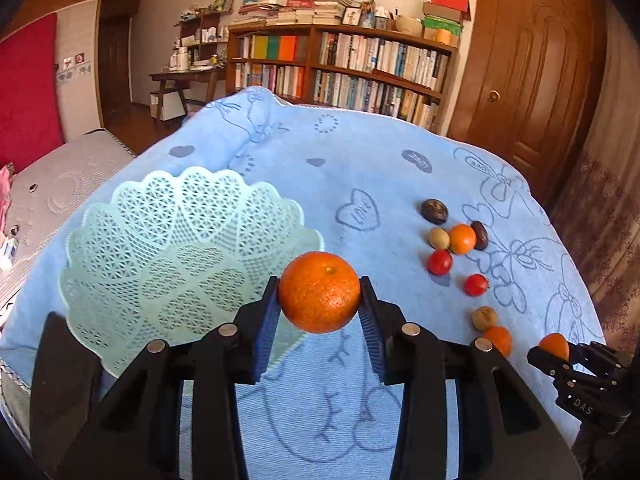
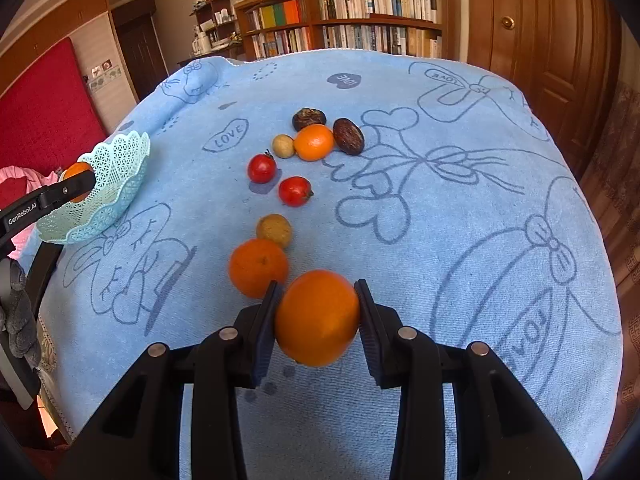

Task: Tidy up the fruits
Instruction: 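Lower the orange into the mint basket and open the left tool while the right tool holds its orange, then carry the orange to the mint basket and open the right tool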

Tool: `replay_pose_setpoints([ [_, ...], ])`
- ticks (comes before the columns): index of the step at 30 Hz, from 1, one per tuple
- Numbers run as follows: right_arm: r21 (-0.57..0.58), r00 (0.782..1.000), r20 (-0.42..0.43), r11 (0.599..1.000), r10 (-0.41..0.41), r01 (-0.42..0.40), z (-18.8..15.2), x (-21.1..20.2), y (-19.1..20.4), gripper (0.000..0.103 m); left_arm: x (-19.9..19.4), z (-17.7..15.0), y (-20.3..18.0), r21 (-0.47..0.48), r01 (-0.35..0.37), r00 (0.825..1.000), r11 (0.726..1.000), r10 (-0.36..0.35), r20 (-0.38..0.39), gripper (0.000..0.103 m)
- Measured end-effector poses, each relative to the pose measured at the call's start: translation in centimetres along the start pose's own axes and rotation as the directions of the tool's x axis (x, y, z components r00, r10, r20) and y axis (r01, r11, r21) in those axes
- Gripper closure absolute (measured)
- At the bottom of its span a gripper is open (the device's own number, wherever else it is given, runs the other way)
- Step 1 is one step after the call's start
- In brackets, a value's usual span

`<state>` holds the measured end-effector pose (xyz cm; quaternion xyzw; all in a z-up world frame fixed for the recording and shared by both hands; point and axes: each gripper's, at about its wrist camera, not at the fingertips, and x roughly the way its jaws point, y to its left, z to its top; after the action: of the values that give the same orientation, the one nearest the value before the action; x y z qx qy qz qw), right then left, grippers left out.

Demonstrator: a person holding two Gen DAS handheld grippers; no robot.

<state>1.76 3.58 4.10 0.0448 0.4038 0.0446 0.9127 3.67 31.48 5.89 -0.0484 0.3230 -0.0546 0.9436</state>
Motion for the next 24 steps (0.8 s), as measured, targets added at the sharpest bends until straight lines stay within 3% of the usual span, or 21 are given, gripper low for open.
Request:
replay_pose_setpoints([
  [3,-0.022,1.000,0.012,1.000,0.022,-0.022,0.7,-0.1,1.5,0.066,-0.3,0.6,2.6,-0.038,-0.071,0.997,0.997,0.071,0.020,0.063],
  [10,-0.077,0.997,0.019,0.995,0.070,-0.069,1.9,0.1,5.2,0.066,-0.5,0.7,6.6,-0.078,-0.162,0.987,0.984,0.163,0.012,0.063],
  [12,-0.096,0.996,0.019,0.992,0.082,-0.080,2.3,0.2,6.3,0.066,-0.5,0.7,7.0,-0.089,-0.173,0.985,0.981,0.174,0.005,0.054],
  [14,-0.114,0.995,0.018,0.989,0.096,-0.094,2.6,0.4,7.3,0.066,-0.8,0.7,7.2,-0.099,-0.193,0.980,0.976,0.196,0.019,0.029],
  [17,-0.139,0.993,0.020,0.984,0.116,-0.113,3.2,0.5,8.7,0.066,-1.4,0.9,7.1,-0.088,-0.223,0.972,0.971,0.228,0.052,0.015],
  [20,-0.159,0.990,0.028,0.978,0.141,-0.134,4.0,0.6,10.0,0.066,-1.9,1.1,7.2,-0.074,-0.261,0.960,0.963,0.267,0.083,0.007],
  [24,-0.186,0.982,0.040,0.967,0.185,-0.175,5.0,0.7,12.0,0.066,-2.5,1.3,7.8,-0.084,-0.282,0.952,0.956,0.290,0.101,0.006],
])
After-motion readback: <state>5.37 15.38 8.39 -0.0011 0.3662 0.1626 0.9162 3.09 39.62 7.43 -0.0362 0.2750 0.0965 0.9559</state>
